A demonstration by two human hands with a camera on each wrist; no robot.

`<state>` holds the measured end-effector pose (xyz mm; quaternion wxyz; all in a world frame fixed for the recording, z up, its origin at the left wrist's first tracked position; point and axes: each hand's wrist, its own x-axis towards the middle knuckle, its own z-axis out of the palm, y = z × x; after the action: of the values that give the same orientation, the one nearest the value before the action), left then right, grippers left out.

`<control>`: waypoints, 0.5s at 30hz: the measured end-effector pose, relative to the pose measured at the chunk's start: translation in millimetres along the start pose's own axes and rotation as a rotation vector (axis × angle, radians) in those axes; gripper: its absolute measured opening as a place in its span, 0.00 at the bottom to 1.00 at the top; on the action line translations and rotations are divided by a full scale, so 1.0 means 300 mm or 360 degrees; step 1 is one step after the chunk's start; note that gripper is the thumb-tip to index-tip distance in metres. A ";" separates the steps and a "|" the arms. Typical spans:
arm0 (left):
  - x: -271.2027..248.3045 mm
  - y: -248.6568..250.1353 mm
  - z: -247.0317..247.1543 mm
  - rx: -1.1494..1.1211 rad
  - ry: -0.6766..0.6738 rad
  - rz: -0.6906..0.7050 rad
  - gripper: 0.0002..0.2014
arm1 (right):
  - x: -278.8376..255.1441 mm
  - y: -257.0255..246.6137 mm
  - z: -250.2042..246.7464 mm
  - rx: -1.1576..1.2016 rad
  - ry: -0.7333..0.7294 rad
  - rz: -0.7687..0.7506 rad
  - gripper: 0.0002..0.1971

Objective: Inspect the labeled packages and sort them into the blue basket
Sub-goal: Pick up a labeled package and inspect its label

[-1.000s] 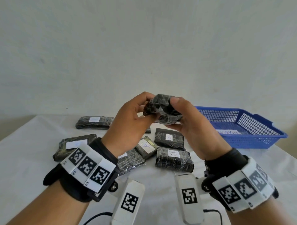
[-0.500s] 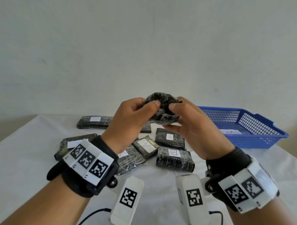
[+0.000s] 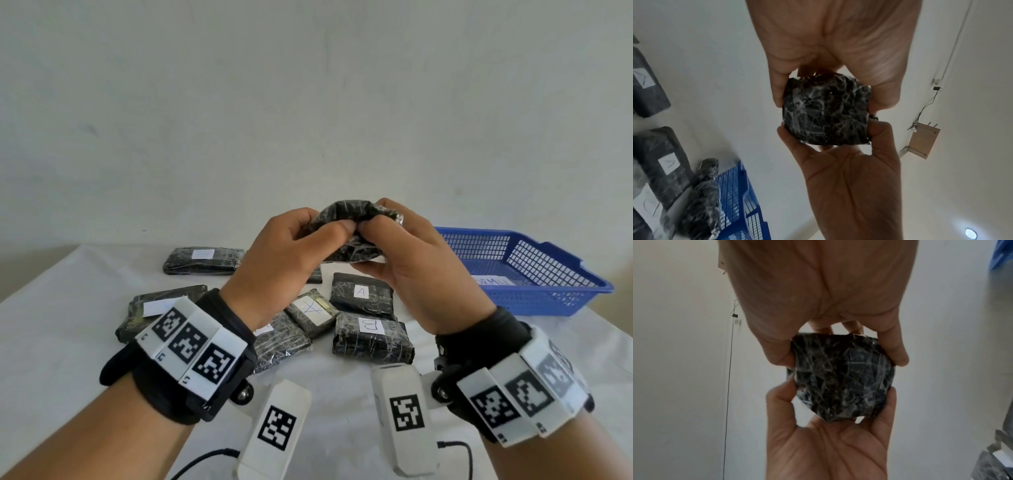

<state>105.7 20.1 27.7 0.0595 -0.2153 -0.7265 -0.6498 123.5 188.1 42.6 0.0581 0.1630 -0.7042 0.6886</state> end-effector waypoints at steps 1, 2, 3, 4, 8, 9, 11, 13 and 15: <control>-0.002 -0.003 0.001 0.0015 0.0040 0.0004 0.37 | -0.002 -0.002 0.001 0.0019 -0.0022 0.0027 0.28; -0.004 -0.006 0.000 0.0023 0.0071 0.0011 0.35 | -0.007 -0.007 0.004 0.0033 -0.0049 0.0066 0.31; -0.004 -0.007 -0.001 0.0018 0.0088 0.0017 0.34 | -0.011 -0.010 0.006 0.0043 -0.0068 0.0093 0.34; -0.005 -0.007 -0.002 0.0002 0.0090 0.0016 0.35 | -0.014 -0.015 0.008 0.0046 -0.0070 0.0095 0.36; -0.005 -0.004 -0.003 -0.0048 0.0016 -0.0008 0.39 | -0.004 -0.019 0.013 -0.0035 0.0019 -0.0007 0.38; -0.002 -0.007 -0.002 -0.0031 0.0025 -0.0014 0.39 | 0.000 -0.017 0.011 -0.0041 0.0022 -0.0003 0.36; 0.004 -0.018 -0.003 -0.0012 0.0059 -0.0019 0.38 | 0.001 -0.006 0.003 -0.0023 -0.0014 0.0063 0.32; 0.007 -0.021 -0.006 -0.0032 0.0064 -0.0031 0.39 | 0.001 0.003 -0.004 0.0008 -0.0043 0.0112 0.32; 0.006 -0.015 -0.005 -0.0044 0.0026 -0.0033 0.39 | 0.003 0.002 -0.006 0.0004 -0.0020 0.0077 0.30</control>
<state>102.1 18.8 24.4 0.0556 -0.2033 -0.7193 -0.6620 122.1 189.7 42.3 0.0370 0.1504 -0.7075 0.6895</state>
